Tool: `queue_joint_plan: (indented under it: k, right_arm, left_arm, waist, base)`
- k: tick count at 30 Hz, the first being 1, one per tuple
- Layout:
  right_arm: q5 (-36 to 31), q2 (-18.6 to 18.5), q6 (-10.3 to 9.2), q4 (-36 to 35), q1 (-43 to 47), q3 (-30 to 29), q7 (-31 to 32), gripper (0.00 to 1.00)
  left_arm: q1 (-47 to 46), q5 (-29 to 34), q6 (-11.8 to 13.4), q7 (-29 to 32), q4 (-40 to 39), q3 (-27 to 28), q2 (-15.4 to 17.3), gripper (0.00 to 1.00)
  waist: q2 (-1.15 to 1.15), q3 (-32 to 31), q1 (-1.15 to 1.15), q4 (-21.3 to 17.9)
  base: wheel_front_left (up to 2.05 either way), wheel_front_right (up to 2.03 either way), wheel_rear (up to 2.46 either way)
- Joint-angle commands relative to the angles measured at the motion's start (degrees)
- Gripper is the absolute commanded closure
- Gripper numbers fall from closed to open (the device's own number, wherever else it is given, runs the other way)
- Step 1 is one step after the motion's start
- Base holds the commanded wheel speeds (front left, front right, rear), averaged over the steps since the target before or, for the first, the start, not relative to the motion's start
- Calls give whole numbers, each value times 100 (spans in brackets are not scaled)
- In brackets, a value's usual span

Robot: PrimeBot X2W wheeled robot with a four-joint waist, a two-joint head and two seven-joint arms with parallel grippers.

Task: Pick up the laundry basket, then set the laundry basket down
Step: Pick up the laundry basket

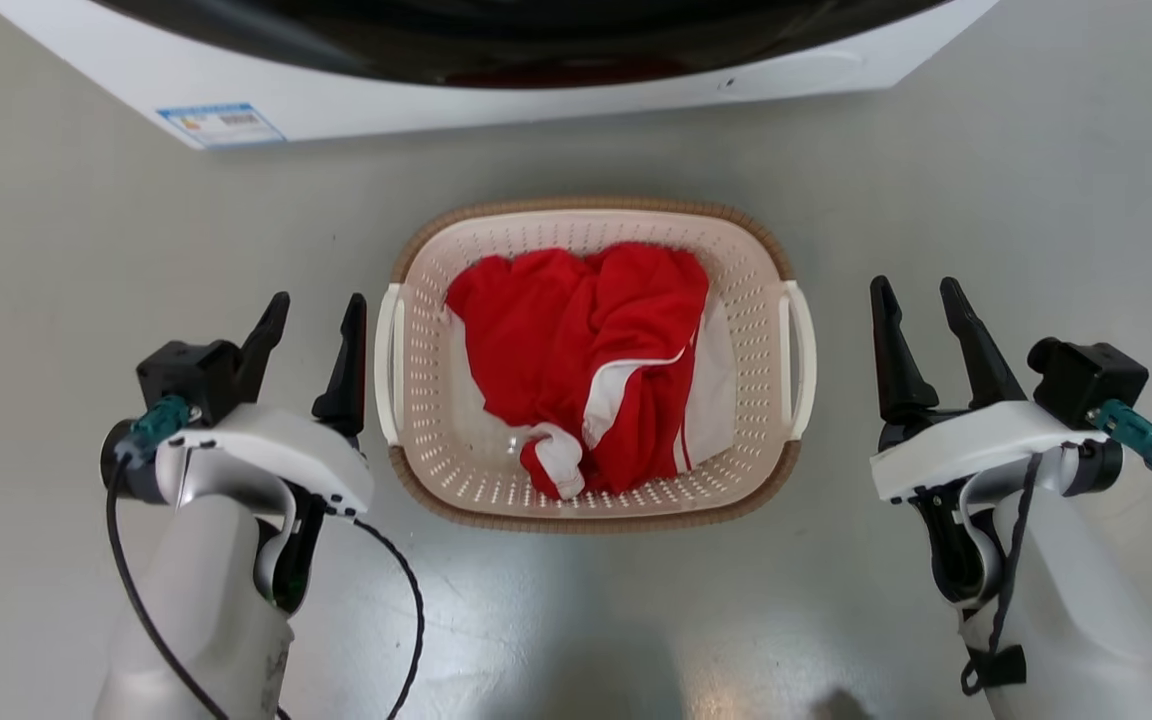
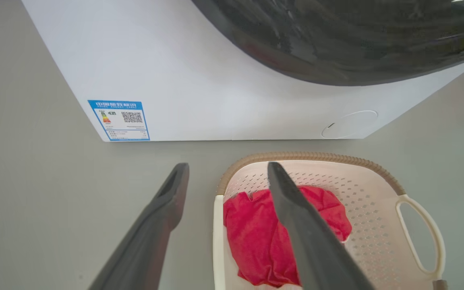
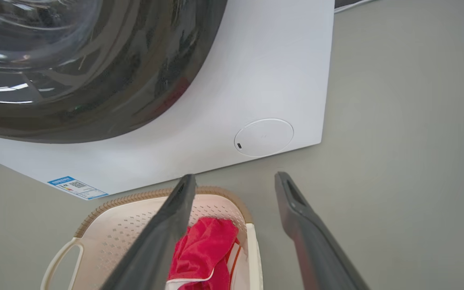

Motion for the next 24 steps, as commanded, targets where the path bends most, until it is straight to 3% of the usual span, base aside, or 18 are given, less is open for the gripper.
queue_joint_plan:
  k: [1, 24]
  right_arm:
    - [56, 60, 1, 1, -37, 134, -62, 0]
    - [-76, 158, 1, 1781, -1237, 817, -62, 0]
  left_arm:
    - [-149, -71, -34, -35, -3, 79, 129, 0]
    - [-1653, -904, -34, -35, 1770, -1115, 282, 0]
  waist:
    - [0, 162, 0, 51]
    - [0, 1492, 0, 65]
  base:
    - [0, 0, 0]
    - [0, 0, 0]
